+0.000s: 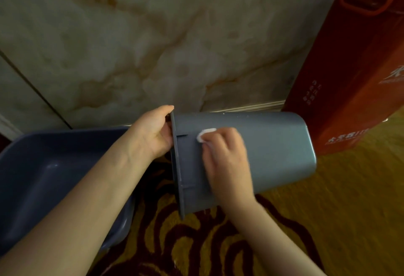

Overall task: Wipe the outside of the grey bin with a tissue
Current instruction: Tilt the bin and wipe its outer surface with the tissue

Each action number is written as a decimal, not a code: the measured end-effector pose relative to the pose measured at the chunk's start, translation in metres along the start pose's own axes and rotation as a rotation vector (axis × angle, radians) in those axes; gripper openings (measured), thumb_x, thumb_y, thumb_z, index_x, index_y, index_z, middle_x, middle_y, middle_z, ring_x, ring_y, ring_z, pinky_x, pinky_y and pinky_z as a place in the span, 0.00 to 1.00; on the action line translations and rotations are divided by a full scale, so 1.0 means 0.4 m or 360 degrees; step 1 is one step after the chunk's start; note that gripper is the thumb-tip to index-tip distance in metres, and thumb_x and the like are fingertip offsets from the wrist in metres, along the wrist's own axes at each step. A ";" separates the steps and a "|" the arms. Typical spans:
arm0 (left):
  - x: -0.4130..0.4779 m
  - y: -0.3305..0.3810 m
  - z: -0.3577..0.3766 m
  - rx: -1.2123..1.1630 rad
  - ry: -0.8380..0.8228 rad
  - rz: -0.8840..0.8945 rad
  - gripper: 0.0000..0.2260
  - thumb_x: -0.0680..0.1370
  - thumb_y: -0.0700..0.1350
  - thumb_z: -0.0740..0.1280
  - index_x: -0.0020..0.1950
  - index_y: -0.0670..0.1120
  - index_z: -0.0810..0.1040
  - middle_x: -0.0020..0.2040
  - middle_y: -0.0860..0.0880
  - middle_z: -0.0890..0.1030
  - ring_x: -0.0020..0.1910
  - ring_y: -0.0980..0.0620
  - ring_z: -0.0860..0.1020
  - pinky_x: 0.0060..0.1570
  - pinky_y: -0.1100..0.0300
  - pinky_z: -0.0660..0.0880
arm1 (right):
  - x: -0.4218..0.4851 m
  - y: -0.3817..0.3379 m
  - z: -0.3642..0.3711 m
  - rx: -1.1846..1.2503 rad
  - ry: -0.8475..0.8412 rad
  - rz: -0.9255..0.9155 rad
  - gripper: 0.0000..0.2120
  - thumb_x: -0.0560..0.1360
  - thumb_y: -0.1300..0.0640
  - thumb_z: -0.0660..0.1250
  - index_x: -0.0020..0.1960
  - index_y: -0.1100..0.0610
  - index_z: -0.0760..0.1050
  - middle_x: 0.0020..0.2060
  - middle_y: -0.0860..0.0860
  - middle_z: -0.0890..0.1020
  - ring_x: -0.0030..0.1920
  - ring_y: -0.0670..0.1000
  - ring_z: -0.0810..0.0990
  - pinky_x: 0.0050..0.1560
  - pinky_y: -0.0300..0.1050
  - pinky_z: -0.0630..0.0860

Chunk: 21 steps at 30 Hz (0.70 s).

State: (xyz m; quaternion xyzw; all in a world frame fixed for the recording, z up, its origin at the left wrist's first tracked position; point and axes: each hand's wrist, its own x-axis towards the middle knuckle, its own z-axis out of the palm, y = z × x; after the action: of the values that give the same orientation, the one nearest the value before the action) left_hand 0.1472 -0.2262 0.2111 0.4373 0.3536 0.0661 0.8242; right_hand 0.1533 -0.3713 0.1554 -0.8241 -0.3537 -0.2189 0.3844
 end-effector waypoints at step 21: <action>-0.037 -0.042 0.005 0.0485 -0.0097 0.0483 0.17 0.75 0.45 0.64 0.27 0.46 0.81 0.25 0.51 0.81 0.24 0.55 0.80 0.26 0.65 0.76 | 0.049 -0.057 -0.028 0.0436 0.0115 0.0155 0.05 0.74 0.65 0.65 0.50 0.61 0.76 0.45 0.56 0.75 0.46 0.50 0.74 0.49 0.41 0.72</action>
State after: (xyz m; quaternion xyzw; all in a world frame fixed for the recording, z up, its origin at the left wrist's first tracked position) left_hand 0.1341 -0.2437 0.2067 0.6070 0.2646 0.1218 0.7394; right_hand 0.1479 -0.3618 0.1855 -0.7717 -0.3258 -0.1793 0.5159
